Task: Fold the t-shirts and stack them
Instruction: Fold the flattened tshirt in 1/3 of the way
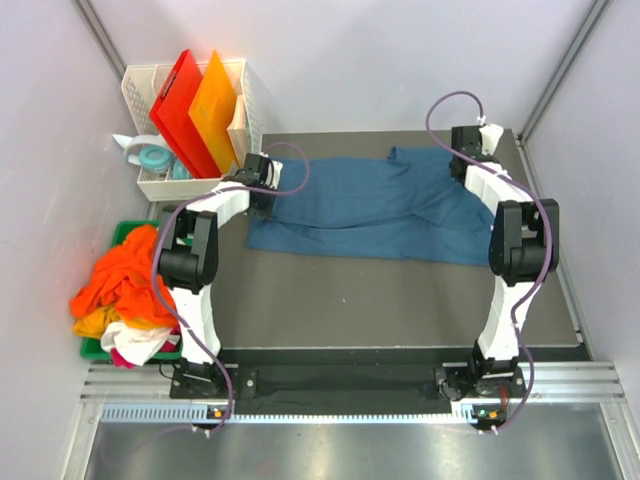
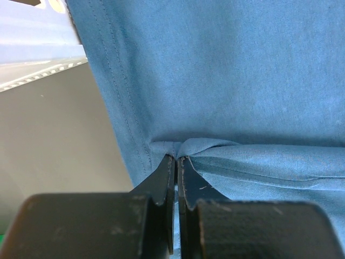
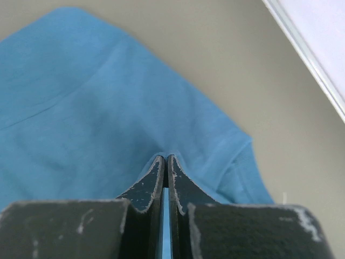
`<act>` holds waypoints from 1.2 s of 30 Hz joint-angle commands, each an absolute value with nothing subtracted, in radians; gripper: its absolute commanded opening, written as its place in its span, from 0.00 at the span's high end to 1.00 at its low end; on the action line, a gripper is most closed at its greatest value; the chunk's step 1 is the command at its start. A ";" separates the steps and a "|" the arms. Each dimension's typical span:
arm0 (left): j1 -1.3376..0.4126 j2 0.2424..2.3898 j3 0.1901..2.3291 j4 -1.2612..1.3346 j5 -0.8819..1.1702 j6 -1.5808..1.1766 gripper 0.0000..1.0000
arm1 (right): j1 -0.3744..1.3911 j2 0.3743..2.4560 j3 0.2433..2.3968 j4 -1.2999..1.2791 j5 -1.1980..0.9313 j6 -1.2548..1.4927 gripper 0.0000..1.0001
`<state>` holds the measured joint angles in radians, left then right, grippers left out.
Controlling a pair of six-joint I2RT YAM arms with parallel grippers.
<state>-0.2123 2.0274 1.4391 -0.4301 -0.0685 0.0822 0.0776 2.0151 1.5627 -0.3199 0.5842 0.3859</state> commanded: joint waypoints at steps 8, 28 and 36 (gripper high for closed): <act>-0.207 2.086 1.503 -0.388 -0.138 0.081 1.00 | -0.047 2.009 1.539 -0.308 0.588 0.414 1.00; -0.207 1.838 1.450 -0.394 -0.097 0.019 0.37 | 0.041 1.735 1.413 -0.225 0.489 0.383 0.00; -0.216 1.671 1.240 -0.414 0.055 0.002 0.56 | 0.221 1.520 1.167 -0.397 0.469 0.555 0.40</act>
